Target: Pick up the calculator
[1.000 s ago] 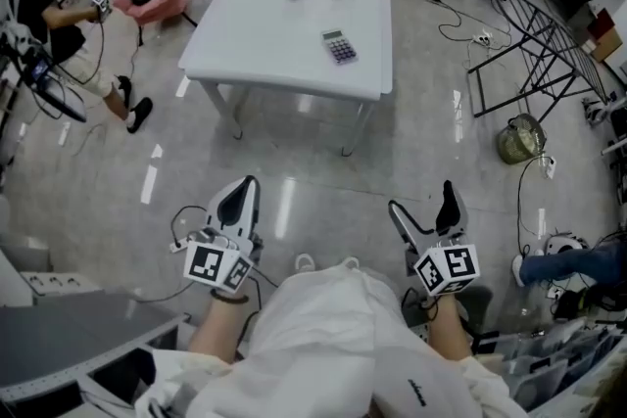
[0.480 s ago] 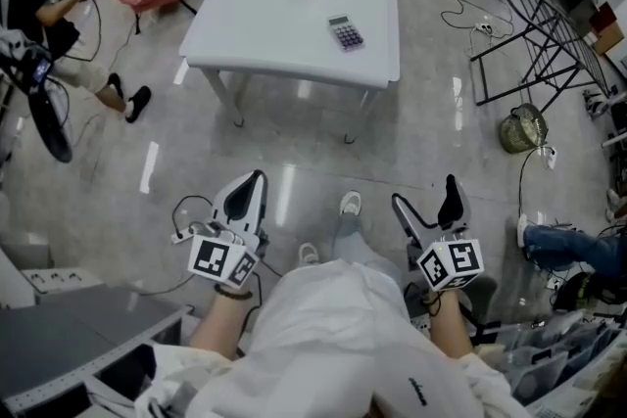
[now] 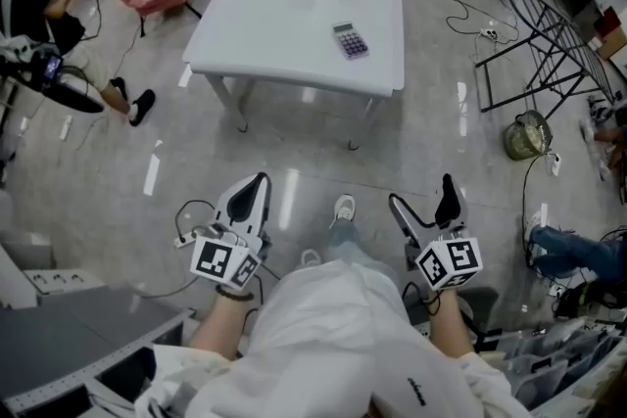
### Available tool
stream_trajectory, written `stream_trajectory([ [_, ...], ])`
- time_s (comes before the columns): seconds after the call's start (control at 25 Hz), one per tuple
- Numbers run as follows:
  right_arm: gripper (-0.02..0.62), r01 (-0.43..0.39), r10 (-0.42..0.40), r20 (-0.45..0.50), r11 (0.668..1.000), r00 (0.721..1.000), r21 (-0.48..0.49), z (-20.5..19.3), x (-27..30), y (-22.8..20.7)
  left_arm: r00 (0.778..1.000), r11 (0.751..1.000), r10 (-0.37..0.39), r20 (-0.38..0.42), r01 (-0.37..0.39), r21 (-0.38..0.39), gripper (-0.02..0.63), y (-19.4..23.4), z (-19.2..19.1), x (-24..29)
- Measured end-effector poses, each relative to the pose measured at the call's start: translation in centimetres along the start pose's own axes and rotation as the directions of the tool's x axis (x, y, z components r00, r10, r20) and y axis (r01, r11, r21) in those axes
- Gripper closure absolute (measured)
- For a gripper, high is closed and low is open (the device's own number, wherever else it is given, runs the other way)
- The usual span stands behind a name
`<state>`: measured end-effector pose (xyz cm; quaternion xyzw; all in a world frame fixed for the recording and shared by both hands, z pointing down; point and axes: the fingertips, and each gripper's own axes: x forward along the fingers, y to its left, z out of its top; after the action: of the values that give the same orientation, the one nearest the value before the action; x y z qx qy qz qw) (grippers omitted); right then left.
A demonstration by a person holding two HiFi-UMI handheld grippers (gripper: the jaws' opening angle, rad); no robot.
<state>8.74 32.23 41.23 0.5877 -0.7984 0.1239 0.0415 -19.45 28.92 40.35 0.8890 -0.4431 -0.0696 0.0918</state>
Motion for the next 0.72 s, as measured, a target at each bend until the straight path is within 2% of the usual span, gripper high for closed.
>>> stream_trajectory([
  [0.4, 0.054, -0.014, 0.014, -0.017, 1.000, 1.000, 0.026, -0.2, 4.0, -2.9, 1.000, 1.000, -0.016, -0.016, 0.016, 0.011, 0.590, 0.5, -0.5, 5.4],
  [0.72, 0.054, -0.035, 0.035, -0.016, 0.999, 0.999, 0.025, 2.1, 10.1, -6.6, 1.000, 1.000, -0.011, -0.016, 0.012, 0.023, 0.590, 2.4, 0.0, 12.8],
])
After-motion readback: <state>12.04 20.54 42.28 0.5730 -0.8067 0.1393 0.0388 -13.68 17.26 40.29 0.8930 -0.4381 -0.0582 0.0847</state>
